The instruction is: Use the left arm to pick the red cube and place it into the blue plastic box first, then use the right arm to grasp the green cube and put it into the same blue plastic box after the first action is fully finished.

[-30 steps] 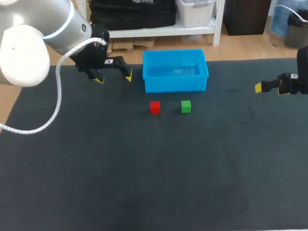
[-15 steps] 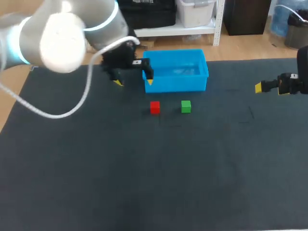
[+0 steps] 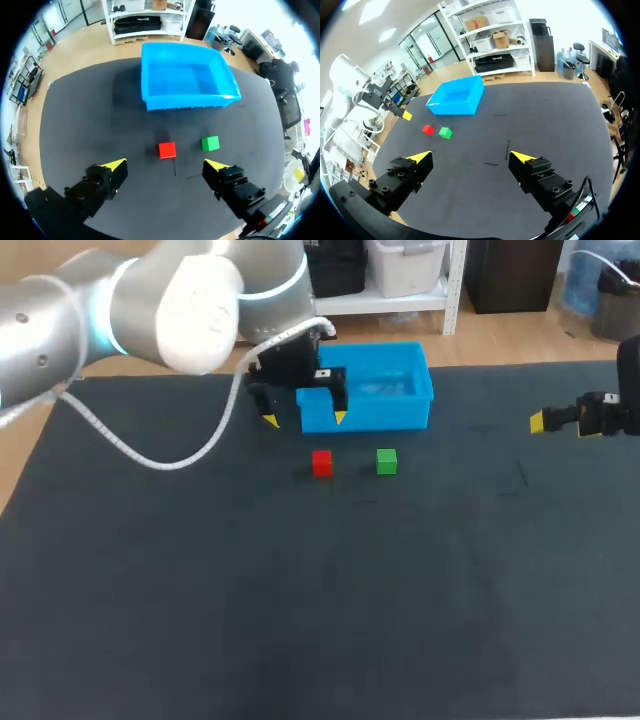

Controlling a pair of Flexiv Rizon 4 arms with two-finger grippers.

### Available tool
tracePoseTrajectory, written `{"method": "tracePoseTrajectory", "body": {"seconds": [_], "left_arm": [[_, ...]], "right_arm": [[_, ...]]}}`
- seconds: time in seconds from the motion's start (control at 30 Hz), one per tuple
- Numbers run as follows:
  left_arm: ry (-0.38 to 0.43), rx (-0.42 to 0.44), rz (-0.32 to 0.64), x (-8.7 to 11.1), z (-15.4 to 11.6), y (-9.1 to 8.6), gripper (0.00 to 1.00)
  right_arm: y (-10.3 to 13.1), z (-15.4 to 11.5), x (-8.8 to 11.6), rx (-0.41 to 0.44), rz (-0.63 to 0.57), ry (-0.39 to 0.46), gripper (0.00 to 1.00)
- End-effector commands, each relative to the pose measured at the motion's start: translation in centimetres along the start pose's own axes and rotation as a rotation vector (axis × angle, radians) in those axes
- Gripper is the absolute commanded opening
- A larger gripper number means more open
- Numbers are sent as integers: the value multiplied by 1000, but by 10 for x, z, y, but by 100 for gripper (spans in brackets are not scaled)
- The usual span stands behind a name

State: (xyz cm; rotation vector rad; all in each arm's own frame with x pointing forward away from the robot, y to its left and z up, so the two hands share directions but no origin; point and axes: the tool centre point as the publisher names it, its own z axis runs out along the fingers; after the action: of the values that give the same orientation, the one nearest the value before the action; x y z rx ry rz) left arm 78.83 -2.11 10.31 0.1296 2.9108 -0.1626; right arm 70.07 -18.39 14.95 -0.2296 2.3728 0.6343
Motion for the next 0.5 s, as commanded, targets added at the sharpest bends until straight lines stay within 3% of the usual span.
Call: {"method": "tracePoseTrajectory", "body": {"seconds": [0.03, 0.5], "left_arm": [[-1, -30, -1, -4, 1, -4, 100], [-10, -35, -28, 8, 28, -9, 100]], "right_arm": [[0, 0, 0, 0, 0, 1, 100], [0, 0, 0, 0, 0, 1, 100]]}}
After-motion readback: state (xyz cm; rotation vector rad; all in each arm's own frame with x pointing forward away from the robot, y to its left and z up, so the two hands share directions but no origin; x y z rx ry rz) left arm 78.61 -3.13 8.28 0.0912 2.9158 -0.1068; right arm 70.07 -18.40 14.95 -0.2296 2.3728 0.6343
